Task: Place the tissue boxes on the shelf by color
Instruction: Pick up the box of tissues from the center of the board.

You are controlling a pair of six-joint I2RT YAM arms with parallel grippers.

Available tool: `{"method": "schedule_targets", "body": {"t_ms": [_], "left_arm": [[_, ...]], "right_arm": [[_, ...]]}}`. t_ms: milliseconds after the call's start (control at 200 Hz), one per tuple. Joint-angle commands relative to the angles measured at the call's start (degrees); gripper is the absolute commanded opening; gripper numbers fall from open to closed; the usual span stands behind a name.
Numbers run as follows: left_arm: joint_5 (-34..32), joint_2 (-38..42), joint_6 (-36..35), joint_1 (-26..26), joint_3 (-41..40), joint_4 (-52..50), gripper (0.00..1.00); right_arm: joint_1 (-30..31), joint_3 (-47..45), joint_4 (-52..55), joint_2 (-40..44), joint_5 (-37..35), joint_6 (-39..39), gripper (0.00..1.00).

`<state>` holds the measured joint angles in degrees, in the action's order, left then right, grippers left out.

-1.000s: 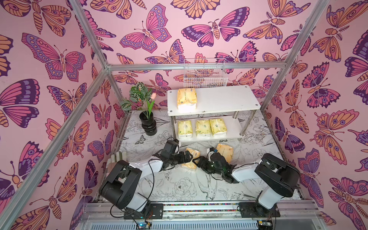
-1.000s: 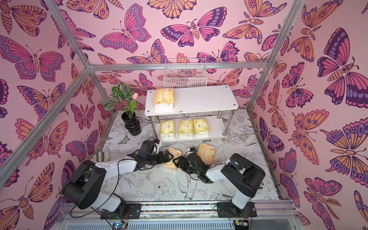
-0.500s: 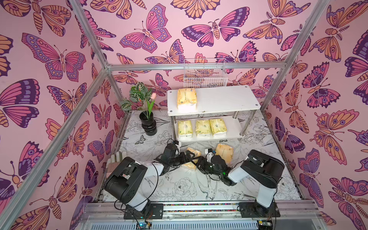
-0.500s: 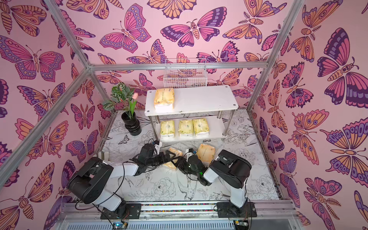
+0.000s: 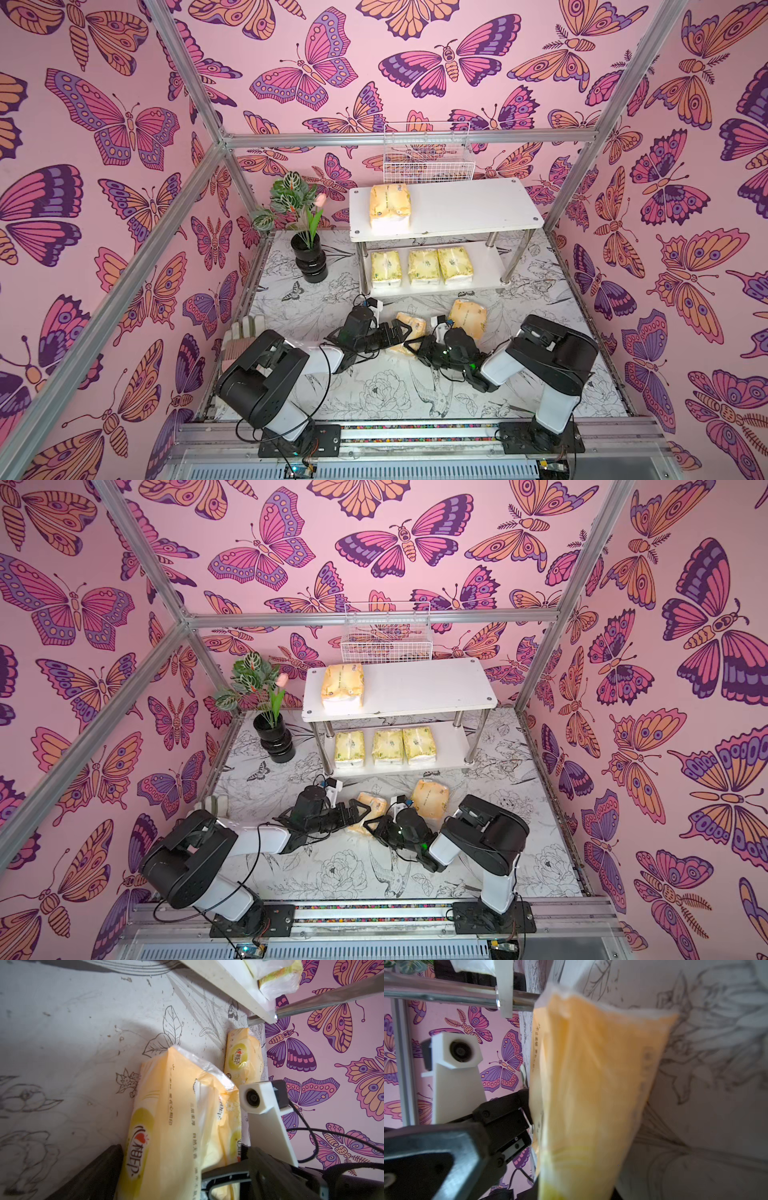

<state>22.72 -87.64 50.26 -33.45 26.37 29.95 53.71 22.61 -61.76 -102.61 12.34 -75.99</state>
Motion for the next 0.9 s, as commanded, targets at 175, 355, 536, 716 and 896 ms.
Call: {"method": "schedule_targets", "body": {"t_ms": [175,355,536,716,896], "left_arm": [[-5.9,16.9,-5.4,-0.2,6.7,-24.6,0.99],[-13.9,27.8,-12.7,0.5,15.0,-44.6,1.00],[-17.6,33.4,-20.3,4.0,26.0,-59.6,0.99],[-16.0,32.1,-25.5,7.6,37.3,-66.4,1.00],[-12.1,28.4,-29.1,9.5,46.3,-69.0,1.00]], "right_arm": [[-0.3,1.2,19.2,19.9,6.5,8.3,0.11],[-1.0,4.8,42.4,36.5,7.6,14.4,0.10],[-5.1,10.1,59.5,49.3,10.1,19.3,0.10],[-11.2,20.3,71.4,53.9,15.9,23.9,0.09],[-15.9,34.8,82.2,51.4,18.6,30.6,0.08]]}}
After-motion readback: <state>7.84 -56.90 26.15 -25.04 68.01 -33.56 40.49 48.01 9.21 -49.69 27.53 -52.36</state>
